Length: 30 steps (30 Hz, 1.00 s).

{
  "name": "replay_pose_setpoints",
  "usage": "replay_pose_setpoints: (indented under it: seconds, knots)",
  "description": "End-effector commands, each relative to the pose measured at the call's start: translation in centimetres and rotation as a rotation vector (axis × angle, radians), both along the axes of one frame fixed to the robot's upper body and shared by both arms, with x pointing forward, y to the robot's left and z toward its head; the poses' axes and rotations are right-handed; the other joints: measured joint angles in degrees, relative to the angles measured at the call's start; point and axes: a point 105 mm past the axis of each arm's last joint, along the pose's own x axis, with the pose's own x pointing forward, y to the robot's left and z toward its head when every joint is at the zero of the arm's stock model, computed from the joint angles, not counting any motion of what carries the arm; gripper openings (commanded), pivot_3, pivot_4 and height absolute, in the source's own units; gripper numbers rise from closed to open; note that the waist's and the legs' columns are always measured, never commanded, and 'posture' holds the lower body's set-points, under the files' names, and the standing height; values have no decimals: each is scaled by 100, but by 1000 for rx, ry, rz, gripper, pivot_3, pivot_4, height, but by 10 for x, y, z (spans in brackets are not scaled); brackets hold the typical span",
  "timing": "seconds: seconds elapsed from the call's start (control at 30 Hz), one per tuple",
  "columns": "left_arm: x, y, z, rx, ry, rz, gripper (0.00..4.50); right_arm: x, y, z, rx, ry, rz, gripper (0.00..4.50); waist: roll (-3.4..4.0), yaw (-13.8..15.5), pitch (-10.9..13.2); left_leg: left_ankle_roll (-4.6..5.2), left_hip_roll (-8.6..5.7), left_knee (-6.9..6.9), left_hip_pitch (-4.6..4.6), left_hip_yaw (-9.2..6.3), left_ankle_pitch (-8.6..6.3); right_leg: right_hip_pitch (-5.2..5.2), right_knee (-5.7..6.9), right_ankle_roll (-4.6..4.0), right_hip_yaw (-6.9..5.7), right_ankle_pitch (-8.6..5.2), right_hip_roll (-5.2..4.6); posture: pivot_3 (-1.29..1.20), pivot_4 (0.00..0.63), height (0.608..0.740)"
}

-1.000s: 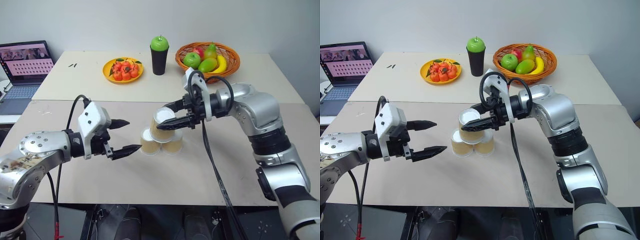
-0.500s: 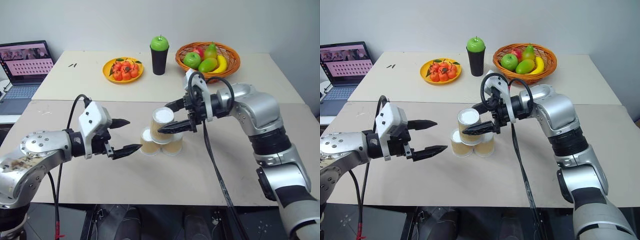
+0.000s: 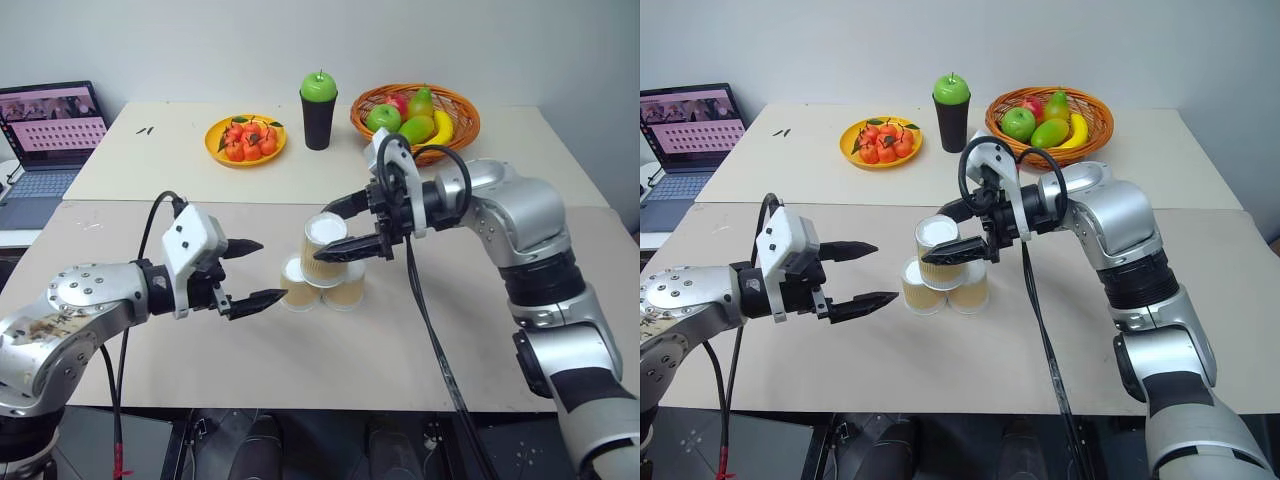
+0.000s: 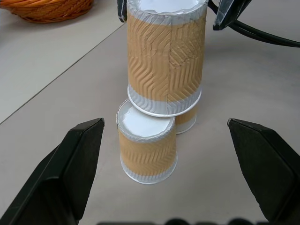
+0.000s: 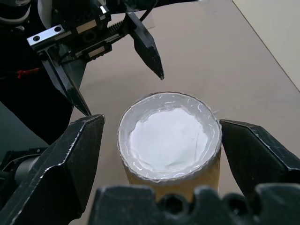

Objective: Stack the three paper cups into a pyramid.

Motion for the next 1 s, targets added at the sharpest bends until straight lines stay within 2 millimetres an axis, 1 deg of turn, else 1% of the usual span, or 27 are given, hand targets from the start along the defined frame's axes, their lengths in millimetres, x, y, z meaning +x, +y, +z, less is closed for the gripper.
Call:
replay_pose_setpoints:
  seconds: [0.03,0.3,0.67,0.8,0.83,0.9,0.97,1.0]
  knots:
    - [-2,-5,8,5,-54,-22,4500,-1,0,21,48,-71,5,4459,0,2,0,0,0,0,0,0,0,0,0,0,0,0,0,0,150,739]
    - [-1,-6,7,5,-55,-22,4500,3,-2,27,66,-79,-11,4459,0,0,0,0,0,0,0,0,0,0,0,0,0,0,0,0,150,739]
    - [1,-8,4,2,-60,-28,4500,-3,-5,36,79,-85,4,4459,0,-1,0,0,0,0,0,0,0,0,0,0,0,0,0,0,150,739]
    - [2,-7,3,-3,-60,-25,4500,-9,-10,48,106,-88,18,4459,0,1,0,0,0,0,0,0,0,-1,0,0,0,0,0,0,150,739]
    - [3,-6,4,-7,-67,-20,4500,-11,-12,51,111,-90,22,4459,0,4,0,0,0,0,-1,0,0,-1,0,0,0,0,0,0,150,739]
    - [10,1,12,-34,-102,27,4500,-10,-30,66,130,-108,-9,4459,0,12,0,0,0,0,-1,0,0,0,0,0,0,0,0,0,150,739]
    - [15,7,19,-89,-116,69,4500,-6,-55,80,141,-148,-77,4459,0,44,0,0,0,1,-4,-1,0,0,-1,0,-2,-1,0,0,150,739]
    - [16,8,22,-109,-121,78,4500,-5,-63,84,143,-159,-101,4459,0,54,0,0,-1,2,-4,-1,0,1,-2,0,-2,-1,0,0,150,739]
